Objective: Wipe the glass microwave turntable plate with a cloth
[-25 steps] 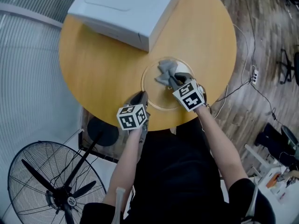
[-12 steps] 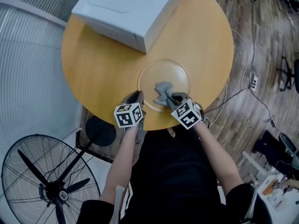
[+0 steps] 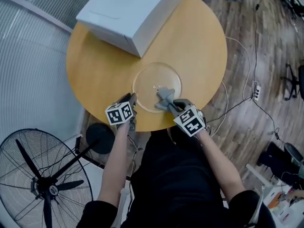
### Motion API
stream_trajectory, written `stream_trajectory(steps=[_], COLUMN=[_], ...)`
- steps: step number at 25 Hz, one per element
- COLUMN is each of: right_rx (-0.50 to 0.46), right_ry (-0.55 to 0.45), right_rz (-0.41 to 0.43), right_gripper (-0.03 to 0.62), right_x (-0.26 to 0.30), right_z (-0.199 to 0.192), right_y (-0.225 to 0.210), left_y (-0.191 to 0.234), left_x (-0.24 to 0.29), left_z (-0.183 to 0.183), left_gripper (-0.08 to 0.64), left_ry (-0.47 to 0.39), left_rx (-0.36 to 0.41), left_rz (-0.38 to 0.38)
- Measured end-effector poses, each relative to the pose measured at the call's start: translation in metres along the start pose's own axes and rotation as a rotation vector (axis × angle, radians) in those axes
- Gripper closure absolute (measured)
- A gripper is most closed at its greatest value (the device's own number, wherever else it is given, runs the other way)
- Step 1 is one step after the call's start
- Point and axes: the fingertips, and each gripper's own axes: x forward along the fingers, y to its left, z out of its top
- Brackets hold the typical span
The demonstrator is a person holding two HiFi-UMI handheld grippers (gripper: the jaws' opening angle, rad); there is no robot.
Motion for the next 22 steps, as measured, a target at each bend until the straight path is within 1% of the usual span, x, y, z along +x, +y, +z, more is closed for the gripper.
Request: stream_trajectory(steps=[3, 6, 9, 14, 19, 22], right_rx=[0.007, -0.005, -0.007, -0.036, -0.072, -0.099], right_ry=[-0.062, -0.102, -0.141, -0.234, -0.343, -0.392], right_rz=[-0.008, -0.01, 0.006, 0.017, 0.007, -0.007], right_gripper=[0.566, 0.566, 0.566, 0.566, 0.566, 0.566], right_x=[-0.026, -0.049, -0.071, -0.108, -0.149, -0.172], right_z=[0.005, 0.005, 0.008, 0.019, 0.036, 0.044], right_y=[-0.005, -0.005, -0.004, 0.0, 0.002, 0.002], left_y=[-0.003, -0.022, -0.049, -0.096, -0.138, -0.162], left_x=[-0.021, -0.05, -0.082, -0.145, -0.199, -0.221], left_z=[0.006, 0.008, 0.007, -0.002, -0.011, -0.013], left_gripper=[0.454, 0.454, 0.456, 0.463, 0.502, 0.515], left_ry=[-0.049, -0.116, -0.187, -0.305, -0.447, -0.517], left_rx=[0.004, 0.001, -0.002, 0.004, -0.019, -0.01], left_rz=[0.044, 0.053, 0.052, 0.05, 0.019, 0.017])
